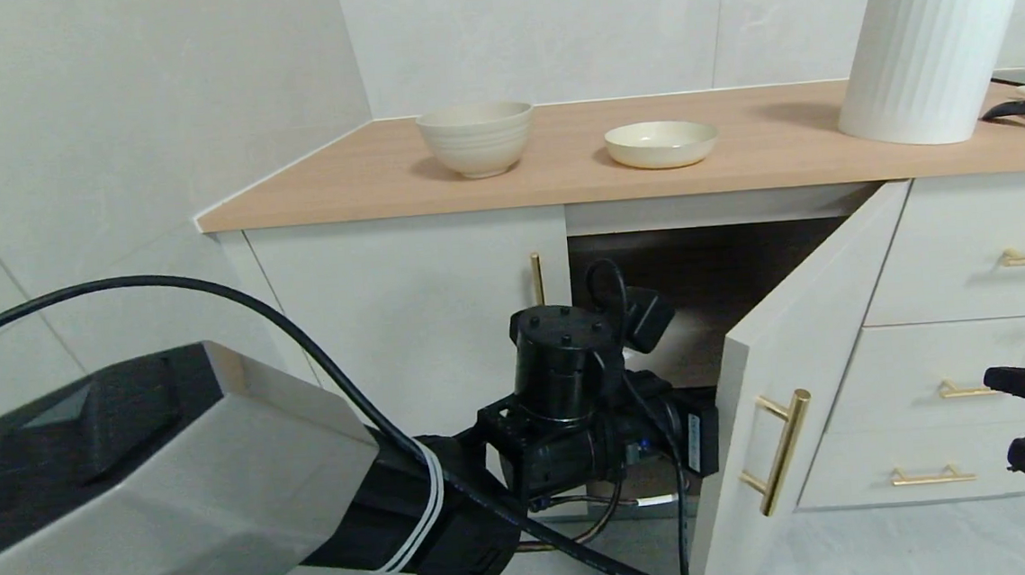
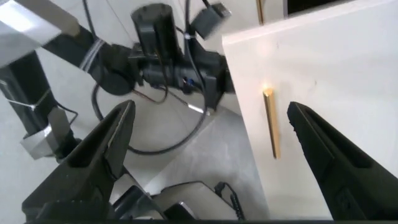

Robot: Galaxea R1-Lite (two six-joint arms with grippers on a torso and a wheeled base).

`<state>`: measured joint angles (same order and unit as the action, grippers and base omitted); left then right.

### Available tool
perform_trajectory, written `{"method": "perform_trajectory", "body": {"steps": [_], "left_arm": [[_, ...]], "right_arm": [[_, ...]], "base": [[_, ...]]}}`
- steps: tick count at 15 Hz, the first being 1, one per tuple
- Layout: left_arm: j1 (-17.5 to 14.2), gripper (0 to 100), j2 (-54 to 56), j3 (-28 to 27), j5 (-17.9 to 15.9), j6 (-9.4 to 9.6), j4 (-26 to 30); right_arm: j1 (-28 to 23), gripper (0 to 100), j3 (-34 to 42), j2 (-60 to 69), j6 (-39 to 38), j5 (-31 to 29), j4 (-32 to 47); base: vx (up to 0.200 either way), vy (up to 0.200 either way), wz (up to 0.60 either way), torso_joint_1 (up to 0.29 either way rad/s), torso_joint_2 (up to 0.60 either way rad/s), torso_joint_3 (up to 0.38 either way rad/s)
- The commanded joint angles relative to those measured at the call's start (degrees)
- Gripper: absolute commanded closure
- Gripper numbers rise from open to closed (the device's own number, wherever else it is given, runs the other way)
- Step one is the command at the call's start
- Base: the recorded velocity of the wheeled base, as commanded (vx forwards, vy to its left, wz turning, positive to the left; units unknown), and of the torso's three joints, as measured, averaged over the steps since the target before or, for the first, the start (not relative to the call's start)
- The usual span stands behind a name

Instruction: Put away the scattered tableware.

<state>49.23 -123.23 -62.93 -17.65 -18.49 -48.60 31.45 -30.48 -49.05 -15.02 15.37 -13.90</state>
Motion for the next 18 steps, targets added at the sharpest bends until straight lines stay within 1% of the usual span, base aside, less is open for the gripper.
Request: {"method": "perform_trajectory", "body": {"steps": [1,2,4,7,10,12,13,15,16,17,18], "left_arm": [[2.4,100,-0.7,-2.5,1.3,-0.05,1.9],[4.5,100,-0.8,-4.5,3.0,0.04,4.0],[6.8,100,-0.9,-6.2,4.0,0.04,5.1],[8.4,100,-1.5,-6.1,4.2,0.04,5.1],[10.0,100,-2.3,-7.1,4.1,0.04,5.2],[12.4,100,-5.1,-13.2,3.9,0.04,9.4],[13.7,100,-6.0,-16.7,3.7,0.04,12.7],[15.7,100,-6.4,-21.0,3.7,0.04,18.0],[16.2,100,-5.2,-22.3,4.2,-0.05,19.5],[15.4,100,-2.3,-20.8,4.9,-0.32,19.4],[13.2,100,1.5,-18.0,5.2,-1.37,19.4]], "right_arm": [[0.0,0,-1.1,1.6,0.0,0.0,0.0],[0.0,0,-2.2,2.8,0.0,0.0,1.6],[0.0,0,-4.4,4.6,0.0,0.0,4.5],[0.0,0,-6.5,6.1,-0.3,-0.1,4.8],[0.0,0,-6.9,6.2,-0.3,-0.1,4.8],[0.0,0,-6.7,6.0,-0.3,-0.1,4.8],[0.0,0,-6.6,6.0,-0.3,0.0,4.8],[0.0,0,-6.6,6.0,-0.3,0.0,4.8],[0.0,0,-6.5,5.8,-0.3,0.1,4.8],[0.0,0,-6.4,5.6,-0.3,0.1,4.8],[0.0,0,-6.3,5.2,-0.3,0.1,4.8]], "base": [[0.0,0.0,0.0,0.0,0.0,0.0],[0.0,0.0,0.0,0.0,0.0,0.0],[0.0,0.0,0.0,0.0,0.0,0.0],[0.0,0.0,0.0,0.0,0.0,0.0],[0.0,0.0,0.0,0.0,0.0,0.0],[0.0,0.0,0.0,0.0,0.0,0.0],[0.0,0.0,0.0,0.0,0.0,0.0],[0.0,0.0,0.0,0.0,0.0,0.0],[0.0,0.0,0.0,0.0,0.0,0.0],[0.0,0.0,0.0,0.0,0.0,0.0],[0.0,0.0,0.0,0.0,0.0,0.0]]}}
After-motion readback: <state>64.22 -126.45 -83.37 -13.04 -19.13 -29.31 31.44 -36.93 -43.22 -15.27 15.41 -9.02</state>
